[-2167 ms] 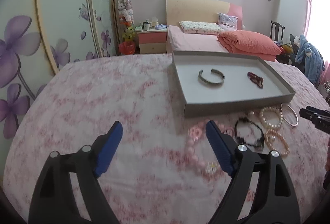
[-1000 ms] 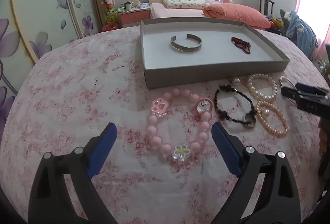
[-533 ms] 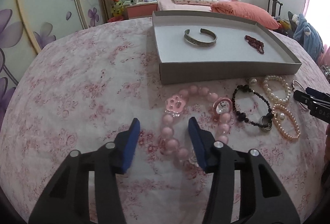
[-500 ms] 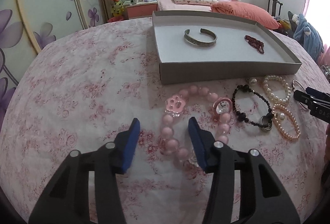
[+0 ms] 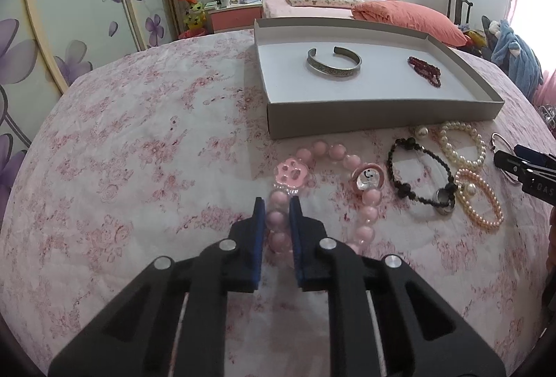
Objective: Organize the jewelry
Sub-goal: 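Grasp the pink bead bracelet with the left gripper while the right grasps the round silver bangle, then lift the pink bracelet and silver bangle and carry both over the grey tray, then open both grippers to drop the bracelet and bangle into the tray, then grasp the peach pearl necklace with the right gripper while the left approaches the black bead bracelet, then close the left gripper on the black bead bracelet while the right holds the pearl necklace, then lift the peach pearl necklace with the right gripper while the left lifts the black bracelet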
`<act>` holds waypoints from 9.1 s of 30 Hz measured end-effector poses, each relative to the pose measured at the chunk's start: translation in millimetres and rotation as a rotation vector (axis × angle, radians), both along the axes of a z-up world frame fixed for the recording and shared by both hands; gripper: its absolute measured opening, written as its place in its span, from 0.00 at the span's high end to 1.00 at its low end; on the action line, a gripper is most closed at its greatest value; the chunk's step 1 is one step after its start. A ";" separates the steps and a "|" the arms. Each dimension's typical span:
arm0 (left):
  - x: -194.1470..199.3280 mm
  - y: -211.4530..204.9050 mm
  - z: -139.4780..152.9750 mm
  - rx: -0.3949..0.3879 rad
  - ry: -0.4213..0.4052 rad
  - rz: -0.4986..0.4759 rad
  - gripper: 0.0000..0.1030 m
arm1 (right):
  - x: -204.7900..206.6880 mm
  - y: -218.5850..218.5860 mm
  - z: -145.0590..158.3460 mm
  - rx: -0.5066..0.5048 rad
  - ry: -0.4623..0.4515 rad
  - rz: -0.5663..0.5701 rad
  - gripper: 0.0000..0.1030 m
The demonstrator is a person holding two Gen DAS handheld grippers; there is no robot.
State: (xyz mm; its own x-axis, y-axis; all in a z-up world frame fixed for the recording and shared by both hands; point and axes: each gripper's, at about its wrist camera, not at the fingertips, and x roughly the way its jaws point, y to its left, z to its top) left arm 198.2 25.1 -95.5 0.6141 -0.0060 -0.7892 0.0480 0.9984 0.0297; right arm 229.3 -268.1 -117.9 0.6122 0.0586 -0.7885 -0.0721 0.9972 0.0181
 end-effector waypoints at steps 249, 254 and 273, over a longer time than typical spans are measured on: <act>11.0 -48.2 -4.7 0.006 -0.008 -0.151 0.83 | -37.6 23.4 1.2 0.014 -0.025 0.178 0.93; 10.0 -52.7 -4.9 0.033 -0.012 -0.158 0.95 | -38.0 25.9 1.2 -0.005 -0.029 0.179 0.93; -1.0 -51.4 35.3 -0.175 -0.130 -0.207 0.96 | -45.1 37.0 47.2 0.180 -0.151 0.235 0.94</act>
State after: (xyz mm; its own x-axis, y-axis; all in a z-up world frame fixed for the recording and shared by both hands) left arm 197.1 -26.2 -60.1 0.6813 -0.2707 -0.6801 0.2582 0.9583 -0.1228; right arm 184.2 -231.2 -70.7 0.6745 0.3421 -0.6542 -0.3149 0.9348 0.1642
